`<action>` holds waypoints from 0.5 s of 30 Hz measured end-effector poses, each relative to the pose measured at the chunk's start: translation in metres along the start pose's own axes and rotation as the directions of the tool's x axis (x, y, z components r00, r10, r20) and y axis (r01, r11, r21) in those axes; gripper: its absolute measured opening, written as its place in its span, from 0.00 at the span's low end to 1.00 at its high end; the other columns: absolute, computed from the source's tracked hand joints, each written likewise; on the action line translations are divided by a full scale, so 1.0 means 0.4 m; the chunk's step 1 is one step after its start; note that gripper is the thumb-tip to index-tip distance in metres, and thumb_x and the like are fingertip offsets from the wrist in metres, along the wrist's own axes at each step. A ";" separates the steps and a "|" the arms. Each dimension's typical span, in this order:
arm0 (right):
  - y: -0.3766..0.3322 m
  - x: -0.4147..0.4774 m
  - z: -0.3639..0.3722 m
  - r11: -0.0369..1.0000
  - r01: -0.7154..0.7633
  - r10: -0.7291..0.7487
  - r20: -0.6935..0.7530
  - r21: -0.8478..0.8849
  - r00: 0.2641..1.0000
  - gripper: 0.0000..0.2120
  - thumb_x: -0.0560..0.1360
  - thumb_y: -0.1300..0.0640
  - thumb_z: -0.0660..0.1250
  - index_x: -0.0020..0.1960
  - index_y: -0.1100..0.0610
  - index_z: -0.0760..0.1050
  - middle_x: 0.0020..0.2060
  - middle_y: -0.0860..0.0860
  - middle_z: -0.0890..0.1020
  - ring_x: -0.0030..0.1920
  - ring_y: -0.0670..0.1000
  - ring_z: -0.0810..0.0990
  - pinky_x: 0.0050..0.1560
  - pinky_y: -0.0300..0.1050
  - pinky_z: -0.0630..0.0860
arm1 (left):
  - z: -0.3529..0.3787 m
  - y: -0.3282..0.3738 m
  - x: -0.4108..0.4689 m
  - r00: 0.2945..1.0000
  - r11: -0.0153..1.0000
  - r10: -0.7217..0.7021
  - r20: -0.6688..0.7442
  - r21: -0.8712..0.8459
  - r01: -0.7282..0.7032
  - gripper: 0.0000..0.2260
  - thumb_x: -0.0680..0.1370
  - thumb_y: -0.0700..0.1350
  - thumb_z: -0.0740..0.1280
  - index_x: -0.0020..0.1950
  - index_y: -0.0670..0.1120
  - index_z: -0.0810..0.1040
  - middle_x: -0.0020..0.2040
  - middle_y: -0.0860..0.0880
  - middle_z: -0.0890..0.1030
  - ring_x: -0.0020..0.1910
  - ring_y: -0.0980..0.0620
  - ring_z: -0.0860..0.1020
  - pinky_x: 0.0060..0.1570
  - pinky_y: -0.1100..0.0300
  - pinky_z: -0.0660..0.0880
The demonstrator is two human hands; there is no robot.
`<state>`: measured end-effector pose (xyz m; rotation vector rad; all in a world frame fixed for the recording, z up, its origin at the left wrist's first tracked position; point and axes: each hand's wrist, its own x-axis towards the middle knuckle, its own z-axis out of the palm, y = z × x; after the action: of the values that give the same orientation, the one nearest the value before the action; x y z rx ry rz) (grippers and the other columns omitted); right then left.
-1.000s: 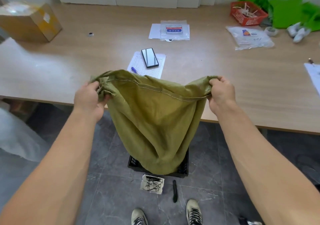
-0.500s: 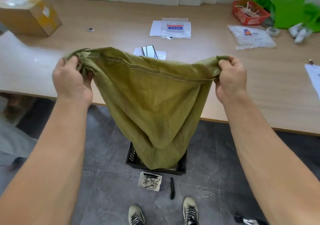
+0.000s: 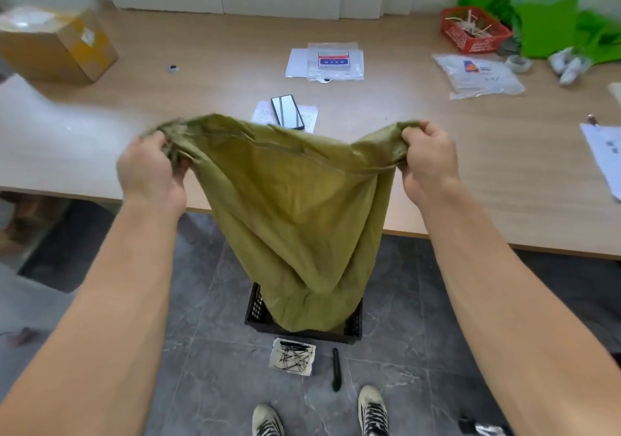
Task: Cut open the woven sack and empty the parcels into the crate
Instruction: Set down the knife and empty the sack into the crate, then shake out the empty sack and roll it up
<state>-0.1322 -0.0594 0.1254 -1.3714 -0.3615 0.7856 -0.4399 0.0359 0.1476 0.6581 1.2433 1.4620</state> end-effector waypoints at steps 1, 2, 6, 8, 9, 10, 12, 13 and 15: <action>-0.017 0.006 -0.003 0.998 0.029 -0.029 -0.007 0.050 1.000 0.13 0.79 0.68 0.59 0.42 0.56 0.76 0.38 0.53 0.78 0.39 0.50 0.77 0.41 0.44 0.76 | 0.003 0.019 -0.001 0.998 0.994 0.064 -0.003 -0.087 -0.064 0.07 0.78 0.37 0.60 0.47 0.44 0.78 0.43 0.45 0.81 0.43 0.48 0.80 0.39 0.61 0.78; -0.028 0.013 -0.006 0.995 0.051 -0.051 -0.007 0.081 0.999 0.12 0.79 0.68 0.59 0.43 0.55 0.76 0.37 0.52 0.79 0.38 0.49 0.77 0.40 0.44 0.77 | 0.006 0.032 -0.003 0.994 0.986 0.111 0.003 -0.126 -0.110 0.08 0.79 0.37 0.60 0.46 0.45 0.78 0.43 0.45 0.81 0.43 0.48 0.81 0.40 0.60 0.78; -0.004 0.014 -0.021 0.999 -0.020 0.021 0.027 -0.050 0.999 0.12 0.79 0.68 0.57 0.46 0.56 0.76 0.39 0.53 0.78 0.39 0.50 0.77 0.39 0.45 0.77 | -0.009 0.027 -0.002 0.999 0.998 0.040 -0.034 0.039 -0.039 0.07 0.77 0.37 0.61 0.45 0.46 0.78 0.47 0.44 0.81 0.48 0.47 0.81 0.39 0.61 0.79; -0.018 0.010 -0.030 1.000 -0.005 0.005 0.020 -0.001 1.000 0.12 0.80 0.68 0.58 0.45 0.56 0.76 0.38 0.53 0.78 0.38 0.49 0.77 0.38 0.44 0.77 | -0.022 0.054 0.007 0.996 0.998 0.052 -0.069 -0.042 -0.055 0.07 0.76 0.36 0.62 0.49 0.44 0.78 0.48 0.43 0.81 0.49 0.45 0.81 0.39 0.60 0.79; -0.038 0.011 -0.033 0.997 0.039 -0.040 0.009 0.067 0.999 0.12 0.80 0.68 0.58 0.44 0.55 0.76 0.38 0.52 0.78 0.37 0.49 0.77 0.38 0.44 0.77 | -0.022 0.074 0.008 0.994 0.989 0.091 -0.064 -0.109 -0.098 0.08 0.77 0.37 0.61 0.50 0.44 0.78 0.47 0.44 0.81 0.47 0.47 0.82 0.41 0.60 0.79; -0.058 0.016 -0.035 0.988 0.082 -0.082 -0.009 0.130 0.997 0.12 0.80 0.68 0.59 0.44 0.55 0.76 0.37 0.52 0.79 0.36 0.48 0.78 0.38 0.43 0.76 | -0.018 0.091 0.007 0.990 0.976 0.134 -0.049 -0.164 -0.140 0.08 0.78 0.37 0.60 0.50 0.44 0.79 0.47 0.45 0.82 0.46 0.48 0.82 0.43 0.60 0.80; -0.075 0.032 -0.034 0.984 0.109 -0.104 -0.039 0.138 0.994 0.13 0.79 0.68 0.59 0.43 0.55 0.76 0.37 0.51 0.79 0.36 0.49 0.77 0.38 0.43 0.76 | -0.010 0.090 0.006 0.986 0.980 0.168 -0.013 -0.110 -0.169 0.09 0.80 0.38 0.59 0.50 0.46 0.78 0.47 0.47 0.82 0.44 0.52 0.82 0.44 0.61 0.81; -0.068 0.035 -0.033 0.993 0.086 -0.082 -0.043 0.086 0.996 0.13 0.79 0.68 0.58 0.43 0.55 0.76 0.37 0.52 0.79 0.36 0.49 0.77 0.37 0.43 0.76 | -0.009 0.076 -0.001 0.990 0.990 0.140 0.009 -0.005 -0.140 0.08 0.81 0.38 0.58 0.51 0.46 0.77 0.46 0.48 0.80 0.43 0.54 0.82 0.43 0.62 0.81; -0.047 0.036 -0.038 1.000 -0.001 0.001 -0.011 -0.018 1.000 0.13 0.79 0.69 0.58 0.43 0.55 0.74 0.37 0.53 0.78 0.37 0.50 0.77 0.37 0.45 0.75 | -0.018 0.045 -0.002 1.000 0.986 0.022 0.020 0.163 -0.025 0.07 0.81 0.38 0.59 0.47 0.46 0.75 0.44 0.49 0.78 0.47 0.53 0.81 0.37 0.63 0.79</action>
<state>-0.1068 -0.0605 0.1374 -1.3923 -0.3602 0.7774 -0.4528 0.0344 0.1623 0.7959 1.3554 1.3804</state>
